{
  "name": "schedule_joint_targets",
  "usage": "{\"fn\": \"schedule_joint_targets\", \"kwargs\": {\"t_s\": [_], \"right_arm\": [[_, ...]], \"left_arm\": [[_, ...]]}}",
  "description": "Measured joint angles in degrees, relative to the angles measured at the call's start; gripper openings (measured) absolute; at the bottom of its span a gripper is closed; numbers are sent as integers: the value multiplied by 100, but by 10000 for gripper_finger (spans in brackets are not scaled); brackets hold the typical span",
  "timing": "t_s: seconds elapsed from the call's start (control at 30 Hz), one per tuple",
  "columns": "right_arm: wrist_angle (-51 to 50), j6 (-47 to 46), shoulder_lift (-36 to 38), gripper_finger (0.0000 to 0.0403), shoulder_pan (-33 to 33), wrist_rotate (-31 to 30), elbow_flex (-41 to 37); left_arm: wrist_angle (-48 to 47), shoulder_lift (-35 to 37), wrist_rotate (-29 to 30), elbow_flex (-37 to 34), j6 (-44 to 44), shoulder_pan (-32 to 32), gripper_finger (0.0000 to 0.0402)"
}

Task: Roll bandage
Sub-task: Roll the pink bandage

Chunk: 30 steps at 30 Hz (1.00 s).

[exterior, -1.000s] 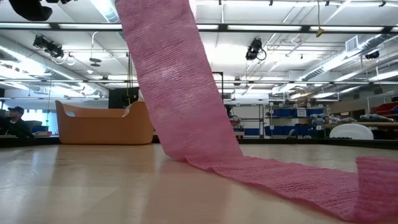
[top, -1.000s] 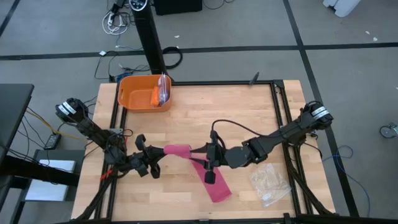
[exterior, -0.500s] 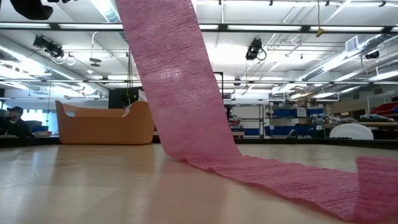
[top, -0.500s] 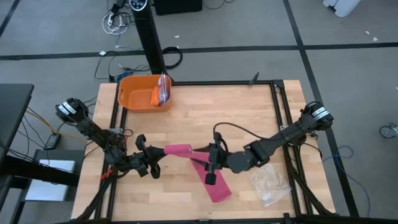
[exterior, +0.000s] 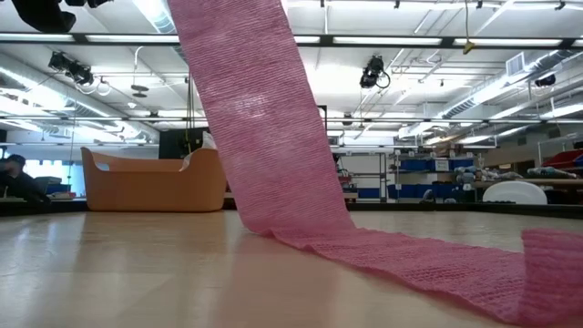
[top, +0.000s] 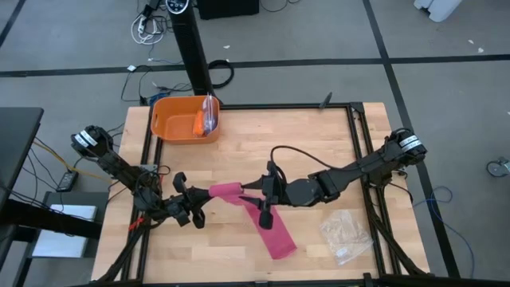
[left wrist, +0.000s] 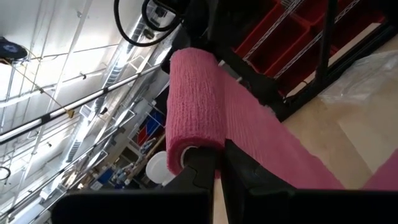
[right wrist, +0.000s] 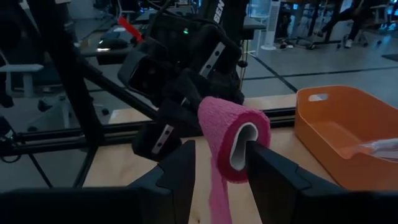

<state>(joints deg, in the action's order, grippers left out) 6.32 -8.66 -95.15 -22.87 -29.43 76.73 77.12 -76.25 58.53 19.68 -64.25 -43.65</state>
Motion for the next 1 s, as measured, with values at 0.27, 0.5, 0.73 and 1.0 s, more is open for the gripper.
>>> {"fn": "schedule_joint_targets", "kwargs": {"t_s": [0.27, 0.5, 0.73, 1.0], "right_arm": [[38, 19, -7, 141, 0, 38, 0], [49, 22, -11, 141, 0, 43, 0], [-31, -16, -9, 140, 133, 10, 0], [-226, -17, 26, 141, -4, -185, 0]], "left_arm": [[7, 0, 12, 0, 0, 1, 14], [9, 0, 62, 0, 0, 2, 14], [-14, 0, 177, 0, 0, 4, 14], [-27, 0, 237, 4, -175, 3, 14]]}}
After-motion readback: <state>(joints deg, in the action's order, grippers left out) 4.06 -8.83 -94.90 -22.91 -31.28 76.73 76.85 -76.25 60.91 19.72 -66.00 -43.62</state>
